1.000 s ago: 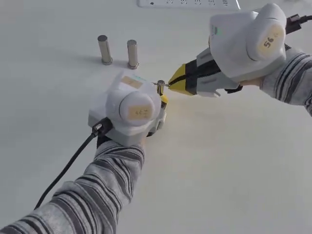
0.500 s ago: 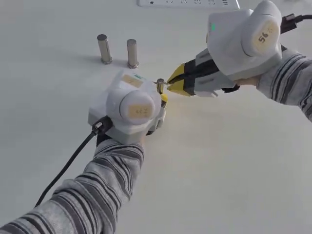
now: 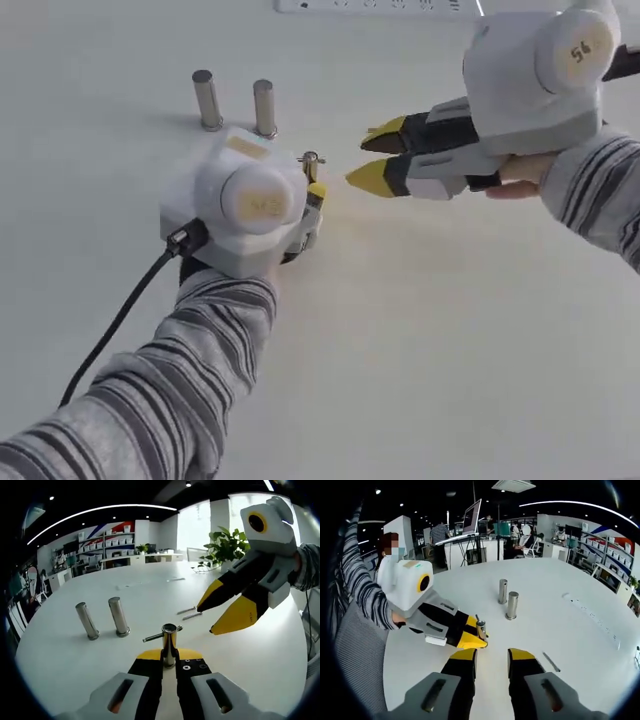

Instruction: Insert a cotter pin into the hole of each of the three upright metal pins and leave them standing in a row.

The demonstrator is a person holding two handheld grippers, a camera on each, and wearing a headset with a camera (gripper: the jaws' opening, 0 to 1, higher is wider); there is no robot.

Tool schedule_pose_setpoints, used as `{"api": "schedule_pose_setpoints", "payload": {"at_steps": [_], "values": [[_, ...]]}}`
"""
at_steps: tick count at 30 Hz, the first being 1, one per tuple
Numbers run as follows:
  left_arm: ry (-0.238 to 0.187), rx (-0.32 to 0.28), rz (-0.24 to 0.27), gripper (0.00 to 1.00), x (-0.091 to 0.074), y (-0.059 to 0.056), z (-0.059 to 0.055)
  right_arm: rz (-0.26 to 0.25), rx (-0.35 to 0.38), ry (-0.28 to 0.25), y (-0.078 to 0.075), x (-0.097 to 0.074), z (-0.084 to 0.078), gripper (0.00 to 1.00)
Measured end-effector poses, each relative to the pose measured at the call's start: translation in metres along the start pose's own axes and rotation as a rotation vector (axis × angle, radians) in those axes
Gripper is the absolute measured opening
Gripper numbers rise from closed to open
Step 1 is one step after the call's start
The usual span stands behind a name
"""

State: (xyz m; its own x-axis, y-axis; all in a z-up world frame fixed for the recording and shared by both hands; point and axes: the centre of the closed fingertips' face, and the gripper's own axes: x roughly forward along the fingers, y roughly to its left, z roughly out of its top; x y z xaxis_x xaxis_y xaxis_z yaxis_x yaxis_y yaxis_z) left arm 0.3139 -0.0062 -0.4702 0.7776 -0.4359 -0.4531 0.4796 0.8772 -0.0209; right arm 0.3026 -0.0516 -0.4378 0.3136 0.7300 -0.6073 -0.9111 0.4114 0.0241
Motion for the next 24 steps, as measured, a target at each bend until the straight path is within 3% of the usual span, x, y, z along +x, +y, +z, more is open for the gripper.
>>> {"api": "schedule_pose_setpoints", "payload": {"at_steps": [6, 17, 24], "values": [[-0.004, 0.008, 0.024, 0.05, -0.005, 0.02, 0.005, -0.009, 0.042, -0.008, 0.001, -0.001, -0.005, 0.21], [0.014, 0.006, 0.085, 0.05, -0.019, 0.06, 0.0, -0.022, 0.071, -0.039, 0.005, 0.0, -0.002, 0.24], [0.011, -0.029, 0.114, 0.05, -0.025, 0.078, -0.005, -0.039, 0.093, -0.056, 0.004, 0.001, 0.001, 0.25]]}}
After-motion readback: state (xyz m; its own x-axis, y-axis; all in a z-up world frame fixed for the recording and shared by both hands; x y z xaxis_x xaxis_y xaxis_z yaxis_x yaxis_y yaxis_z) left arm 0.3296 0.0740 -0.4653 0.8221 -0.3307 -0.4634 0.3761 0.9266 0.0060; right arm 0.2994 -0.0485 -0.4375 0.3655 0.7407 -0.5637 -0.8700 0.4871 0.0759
